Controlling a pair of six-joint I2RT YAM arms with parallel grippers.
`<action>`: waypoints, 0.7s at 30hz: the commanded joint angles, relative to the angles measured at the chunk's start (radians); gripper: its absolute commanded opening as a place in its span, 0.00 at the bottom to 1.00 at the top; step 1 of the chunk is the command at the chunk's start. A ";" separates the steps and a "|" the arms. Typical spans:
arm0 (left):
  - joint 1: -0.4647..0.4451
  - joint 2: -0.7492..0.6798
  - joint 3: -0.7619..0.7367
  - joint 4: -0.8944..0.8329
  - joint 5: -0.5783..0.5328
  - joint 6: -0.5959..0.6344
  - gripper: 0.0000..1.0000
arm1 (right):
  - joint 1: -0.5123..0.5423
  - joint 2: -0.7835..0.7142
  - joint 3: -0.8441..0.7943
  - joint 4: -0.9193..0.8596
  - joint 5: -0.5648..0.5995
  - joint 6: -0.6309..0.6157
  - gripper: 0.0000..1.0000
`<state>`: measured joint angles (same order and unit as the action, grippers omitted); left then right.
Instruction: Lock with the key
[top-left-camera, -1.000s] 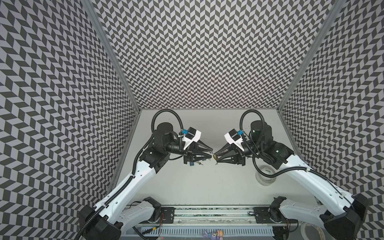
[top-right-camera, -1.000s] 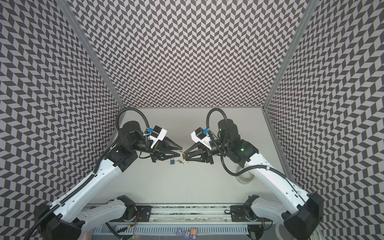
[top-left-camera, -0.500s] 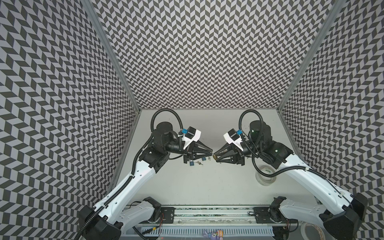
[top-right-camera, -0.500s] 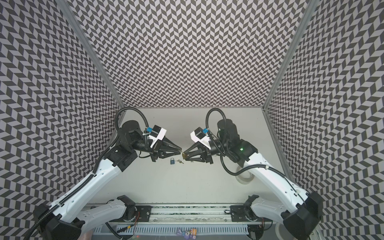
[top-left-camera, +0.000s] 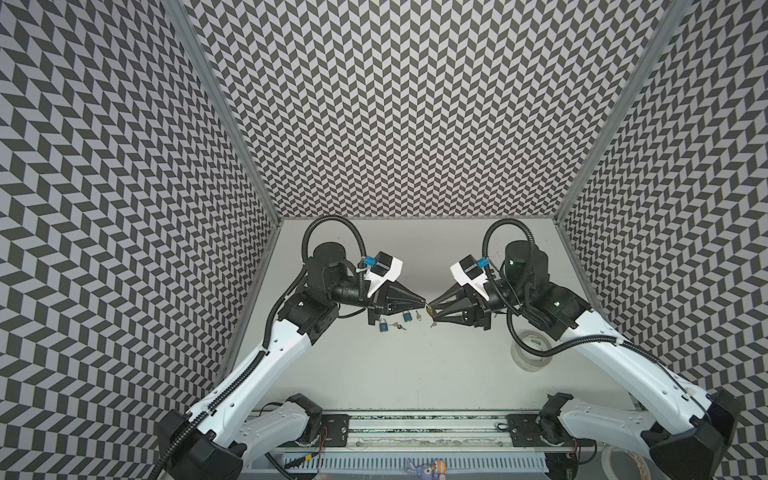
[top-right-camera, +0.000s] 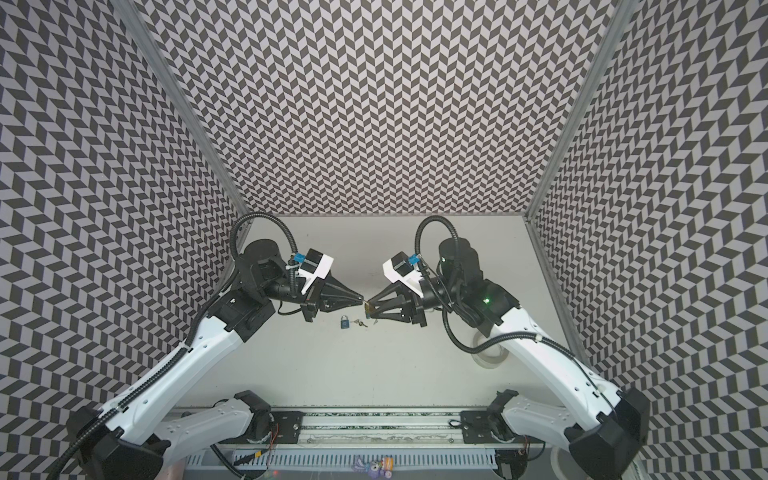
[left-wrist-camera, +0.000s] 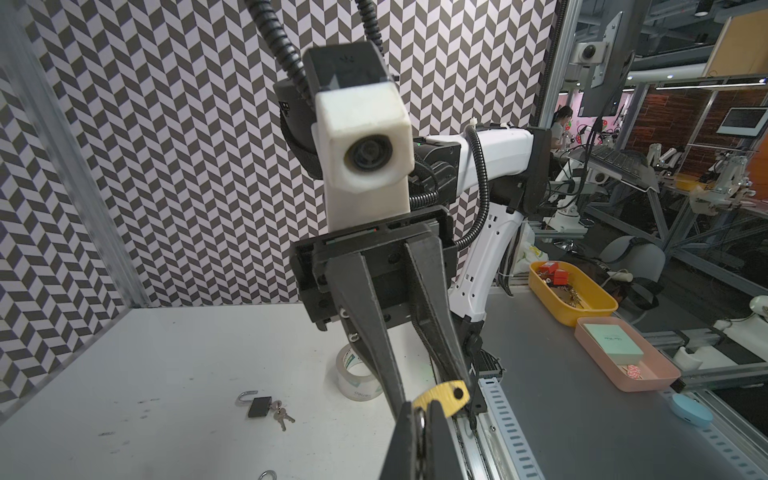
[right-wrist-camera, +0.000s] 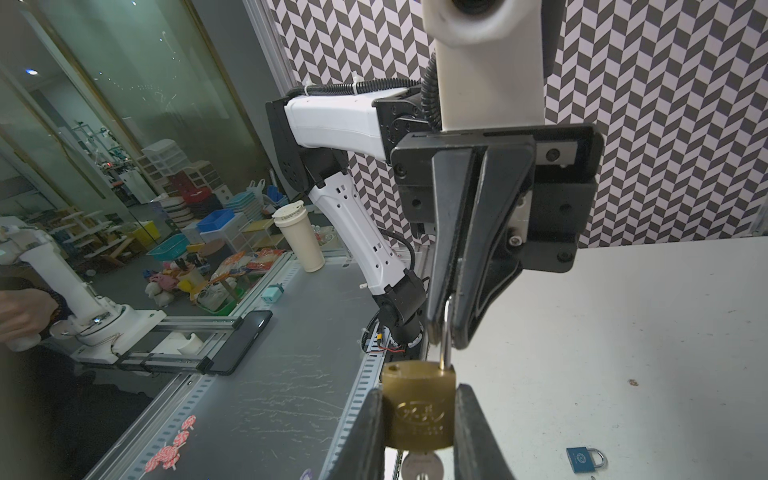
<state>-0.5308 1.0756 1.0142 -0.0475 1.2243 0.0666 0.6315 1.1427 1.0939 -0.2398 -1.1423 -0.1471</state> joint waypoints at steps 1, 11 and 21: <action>-0.006 -0.007 0.025 -0.011 -0.008 0.003 0.00 | 0.000 -0.022 0.001 0.064 -0.003 -0.005 0.00; -0.006 -0.049 -0.042 0.232 -0.151 -0.240 0.00 | 0.000 -0.107 -0.064 0.228 0.254 0.112 0.54; -0.008 -0.158 -0.253 0.810 -0.408 -0.719 0.00 | 0.005 -0.290 -0.393 0.947 0.473 0.496 0.59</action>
<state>-0.5308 0.9375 0.7994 0.4816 0.9272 -0.4305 0.6319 0.8707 0.7322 0.3950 -0.7448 0.2096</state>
